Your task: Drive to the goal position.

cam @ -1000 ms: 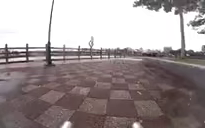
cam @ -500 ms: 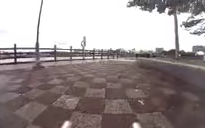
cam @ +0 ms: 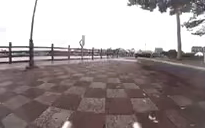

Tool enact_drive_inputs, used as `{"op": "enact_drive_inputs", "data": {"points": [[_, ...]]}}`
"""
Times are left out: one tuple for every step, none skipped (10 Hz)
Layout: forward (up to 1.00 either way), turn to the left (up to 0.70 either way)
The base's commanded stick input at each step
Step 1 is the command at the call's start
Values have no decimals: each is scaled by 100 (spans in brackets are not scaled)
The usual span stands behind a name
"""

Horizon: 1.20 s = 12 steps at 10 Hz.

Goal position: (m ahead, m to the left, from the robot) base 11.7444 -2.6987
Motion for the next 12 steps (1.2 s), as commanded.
{"op": "enact_drive_inputs", "data": {"points": [[70, -35], [70, -35], [70, -17], [70, 0], [70, 0], [70, 0], [70, 0], [70, 0], [70, 0], [70, 0], [70, 0], [70, 0]]}}
